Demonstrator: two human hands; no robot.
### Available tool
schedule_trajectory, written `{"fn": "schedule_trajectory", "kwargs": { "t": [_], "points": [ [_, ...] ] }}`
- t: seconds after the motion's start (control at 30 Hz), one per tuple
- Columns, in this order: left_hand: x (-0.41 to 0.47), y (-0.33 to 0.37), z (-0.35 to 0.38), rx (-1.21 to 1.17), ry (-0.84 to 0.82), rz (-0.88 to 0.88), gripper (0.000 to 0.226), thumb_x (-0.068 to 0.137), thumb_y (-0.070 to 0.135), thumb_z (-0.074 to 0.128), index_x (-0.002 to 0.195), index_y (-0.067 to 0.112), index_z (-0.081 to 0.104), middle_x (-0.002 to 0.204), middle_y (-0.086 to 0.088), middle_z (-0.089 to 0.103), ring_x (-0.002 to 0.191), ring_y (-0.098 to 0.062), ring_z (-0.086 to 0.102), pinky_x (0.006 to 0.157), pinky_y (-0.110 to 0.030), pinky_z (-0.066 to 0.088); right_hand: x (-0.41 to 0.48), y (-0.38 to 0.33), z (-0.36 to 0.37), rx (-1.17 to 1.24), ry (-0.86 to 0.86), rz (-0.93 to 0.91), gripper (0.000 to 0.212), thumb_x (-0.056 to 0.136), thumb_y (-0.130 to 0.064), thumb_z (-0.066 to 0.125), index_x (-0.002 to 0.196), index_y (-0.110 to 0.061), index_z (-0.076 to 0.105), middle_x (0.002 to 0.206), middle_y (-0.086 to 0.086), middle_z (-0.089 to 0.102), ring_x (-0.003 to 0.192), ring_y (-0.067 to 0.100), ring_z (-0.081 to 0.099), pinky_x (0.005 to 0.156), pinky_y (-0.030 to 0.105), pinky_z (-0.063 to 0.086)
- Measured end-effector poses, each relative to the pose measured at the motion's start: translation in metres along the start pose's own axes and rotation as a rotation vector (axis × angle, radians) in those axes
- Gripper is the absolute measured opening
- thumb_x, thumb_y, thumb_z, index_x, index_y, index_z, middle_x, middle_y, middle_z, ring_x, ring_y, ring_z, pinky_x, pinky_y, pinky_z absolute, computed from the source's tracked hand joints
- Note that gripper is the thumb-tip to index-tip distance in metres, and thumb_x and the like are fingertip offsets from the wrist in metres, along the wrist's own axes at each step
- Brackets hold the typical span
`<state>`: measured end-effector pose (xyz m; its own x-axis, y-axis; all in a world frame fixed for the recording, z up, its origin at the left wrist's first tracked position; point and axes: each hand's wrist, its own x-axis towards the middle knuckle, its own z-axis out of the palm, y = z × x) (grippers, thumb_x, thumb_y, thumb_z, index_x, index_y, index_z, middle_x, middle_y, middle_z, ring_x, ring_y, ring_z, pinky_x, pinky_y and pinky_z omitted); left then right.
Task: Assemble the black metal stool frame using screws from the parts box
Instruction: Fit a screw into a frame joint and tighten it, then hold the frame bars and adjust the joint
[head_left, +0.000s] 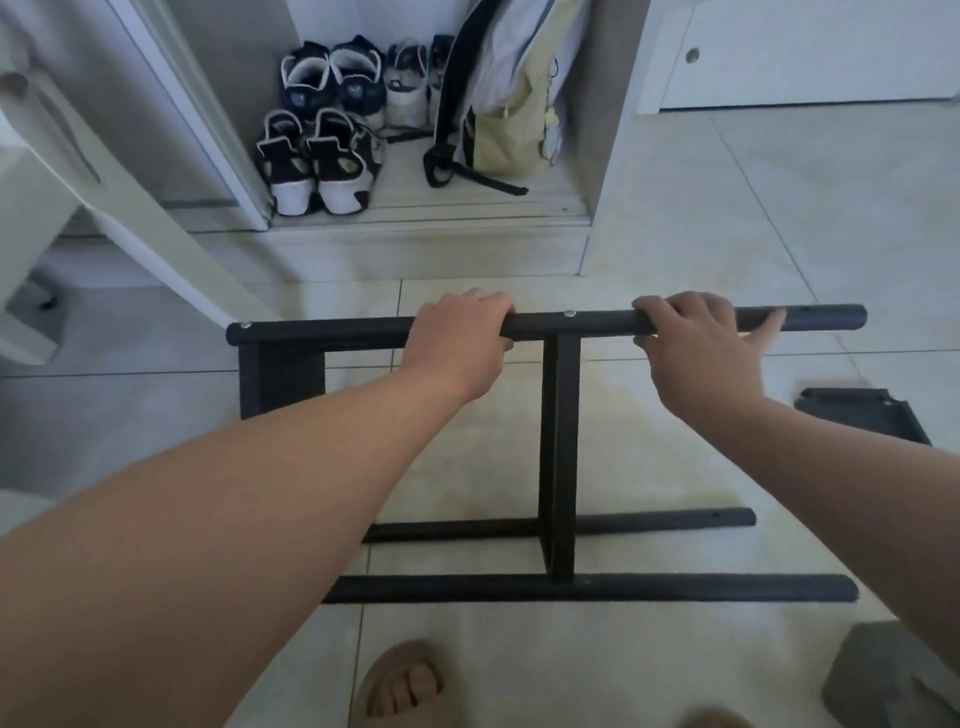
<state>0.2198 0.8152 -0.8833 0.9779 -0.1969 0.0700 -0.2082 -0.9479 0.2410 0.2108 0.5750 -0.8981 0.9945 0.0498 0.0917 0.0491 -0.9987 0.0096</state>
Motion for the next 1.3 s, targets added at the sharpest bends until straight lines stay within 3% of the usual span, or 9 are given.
{"fn": "schedule_trajectory", "kwargs": {
  "t": [0.1, 0.27, 0.47, 0.57, 0.67, 0.83, 1.07, 1.17, 1.3],
  "points": [
    [0.04, -0.016, 0.029, 0.06, -0.006, -0.065, 0.016, 0.101, 0.03, 0.053, 0.115, 0.027, 0.057, 0.116, 0.002, 0.061, 0.106, -0.026, 0.052, 0.082, -0.039, 0.028, 0.043, -0.005, 0.033, 0.004, -0.017, -0.003, 0.035, 0.101, -0.013, 0.052, 0.132, -0.027, 0.052, 0.126, 0.003, 0.053, 0.129, 0.032, 0.038, 0.102, 0.086, 0.011],
    [0.082, -0.037, 0.075, 0.084, -0.046, -0.13, 0.016, 0.103, 0.03, 0.049, 0.116, 0.028, 0.057, 0.119, 0.003, 0.058, 0.112, -0.025, 0.049, 0.093, -0.045, 0.031, 0.088, -0.007, 0.084, 0.027, 0.006, -0.022, 0.028, 0.106, -0.023, 0.047, 0.133, -0.028, 0.052, 0.127, 0.004, 0.054, 0.131, 0.032, 0.038, 0.104, 0.085, 0.009],
    [0.092, -0.05, 0.104, 0.084, -0.094, -0.197, 0.018, 0.102, 0.031, 0.051, 0.117, 0.025, 0.059, 0.114, 0.0, 0.06, 0.109, -0.028, 0.051, 0.091, -0.044, 0.032, 0.099, -0.006, 0.112, 0.142, -0.087, -0.048, 0.037, 0.107, -0.028, 0.044, 0.143, -0.028, 0.047, 0.141, 0.004, 0.048, 0.139, 0.032, 0.033, 0.11, 0.081, 0.009],
    [0.085, -0.046, 0.104, 0.056, -0.081, -0.222, 0.033, 0.101, 0.034, 0.051, 0.133, 0.026, 0.052, 0.137, -0.001, 0.054, 0.129, -0.028, 0.042, 0.104, -0.046, 0.03, 0.086, -0.007, 0.105, 0.167, -0.146, -0.07, 0.051, 0.106, -0.037, 0.045, 0.154, -0.03, 0.031, 0.161, 0.003, 0.028, 0.152, 0.027, 0.014, 0.115, 0.075, 0.008],
    [0.067, -0.025, 0.097, 0.034, -0.085, -0.199, 0.047, 0.101, 0.042, 0.045, 0.146, 0.027, 0.04, 0.159, -0.001, 0.031, 0.148, -0.029, 0.019, 0.117, -0.051, 0.019, 0.058, -0.003, 0.091, 0.136, -0.187, -0.072, 0.059, 0.105, -0.046, 0.039, 0.159, -0.033, 0.017, 0.169, 0.001, 0.01, 0.156, 0.025, 0.001, 0.116, 0.071, 0.007],
    [0.022, 0.039, 0.08, -0.019, -0.13, -0.073, 0.056, 0.102, 0.05, 0.036, 0.153, 0.031, 0.027, 0.168, -0.002, 0.007, 0.154, -0.03, -0.004, 0.121, -0.055, 0.004, -0.008, 0.036, 0.053, 0.112, -0.26, 0.005, 0.061, 0.106, -0.049, 0.031, 0.16, -0.036, 0.006, 0.17, -0.003, -0.002, 0.156, 0.023, -0.006, 0.119, 0.067, 0.004],
    [-0.042, 0.152, 0.075, 0.037, -0.247, 0.237, 0.061, 0.103, 0.051, 0.031, 0.158, 0.029, 0.015, 0.169, -0.002, -0.003, 0.154, -0.03, -0.01, 0.122, -0.054, -0.001, -0.128, 0.13, 0.008, 0.061, -0.366, 0.168, 0.062, 0.107, -0.048, 0.031, 0.16, -0.035, 0.004, 0.17, -0.005, -0.002, 0.156, 0.02, -0.005, 0.122, 0.062, 0.006],
    [-0.074, 0.195, 0.089, 0.04, -0.31, 0.41, 0.06, 0.103, 0.05, 0.031, 0.157, 0.026, 0.017, 0.169, -0.003, -0.001, 0.154, -0.03, -0.009, 0.122, -0.052, 0.001, -0.178, 0.173, 0.002, 0.092, -0.37, 0.249, 0.061, 0.106, -0.045, 0.036, 0.161, -0.032, 0.013, 0.169, -0.003, 0.009, 0.154, 0.02, 0.007, 0.122, 0.052, 0.016],
    [-0.111, 0.241, 0.118, 0.062, -0.431, 0.655, 0.06, 0.103, 0.046, 0.037, 0.155, 0.022, 0.02, 0.168, -0.007, 0.001, 0.153, -0.032, -0.007, 0.122, -0.053, 0.004, -0.236, 0.225, 0.009, 0.143, -0.379, 0.334, 0.057, 0.104, -0.038, 0.045, 0.157, -0.025, 0.028, 0.157, 0.002, 0.034, 0.141, 0.029, 0.034, 0.11, 0.048, 0.036]
  ]
}}
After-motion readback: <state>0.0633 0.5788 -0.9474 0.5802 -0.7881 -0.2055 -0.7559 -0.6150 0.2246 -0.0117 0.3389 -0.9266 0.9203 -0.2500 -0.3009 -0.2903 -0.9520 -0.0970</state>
